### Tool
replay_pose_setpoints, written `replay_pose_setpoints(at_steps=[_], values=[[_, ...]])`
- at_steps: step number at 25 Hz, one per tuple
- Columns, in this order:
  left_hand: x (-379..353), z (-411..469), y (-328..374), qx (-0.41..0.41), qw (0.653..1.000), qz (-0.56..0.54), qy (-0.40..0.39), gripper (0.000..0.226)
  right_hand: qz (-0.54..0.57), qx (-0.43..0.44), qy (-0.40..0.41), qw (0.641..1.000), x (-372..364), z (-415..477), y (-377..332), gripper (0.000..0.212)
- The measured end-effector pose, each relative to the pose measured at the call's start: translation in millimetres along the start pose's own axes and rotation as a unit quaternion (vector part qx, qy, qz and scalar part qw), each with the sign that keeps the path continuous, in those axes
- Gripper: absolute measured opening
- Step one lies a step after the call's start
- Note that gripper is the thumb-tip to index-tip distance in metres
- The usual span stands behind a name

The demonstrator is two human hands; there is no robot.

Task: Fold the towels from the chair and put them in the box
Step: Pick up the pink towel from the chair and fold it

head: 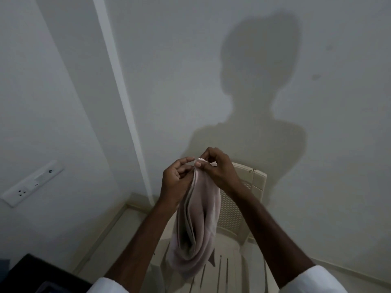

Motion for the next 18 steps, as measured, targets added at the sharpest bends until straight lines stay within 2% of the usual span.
replay_pose_setpoints(at_steps=[4, 7, 10, 11, 14, 18], values=[[1, 1, -1, -0.025, 0.999, 0.02, 0.016, 0.031, 0.011, -0.053, 0.008, 0.998, -6, -12, 9, 0.022], [-2, 1, 4, -0.058, 0.997, 0.056, -0.008, 0.028, 0.015, -0.093, 0.0, 0.996, -5, -18, 16, 0.016], [-5, 3, 9, -0.107, 0.986, 0.119, -0.043, 0.028, -0.033, -0.122, -0.075, 0.989, -1, -17, 20, 0.039], [-7, 3, 9, -0.119, 0.983, 0.131, -0.048, 0.031, -0.05, -0.115, -0.073, 0.989, 2, -16, 18, 0.043], [-9, 2, 6, -0.112, 0.979, 0.161, -0.056, 0.035, -0.085, -0.087, 0.016, 0.992, 6, -16, 12, 0.043], [1, -8, -24, -0.108, 0.962, 0.21, -0.135, 0.015, -0.059, -0.096, 0.141, 0.984, 19, -17, 10, 0.039]])
Point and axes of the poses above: each hand's wrist, its own z-axis towards the middle knuckle, its own x-axis out of the back of the hand, y = z × x, the point moved 4 cm from there along z, towards the middle knuckle, and after that the axes turned 9 degrees about y, right-handed, at the moved point
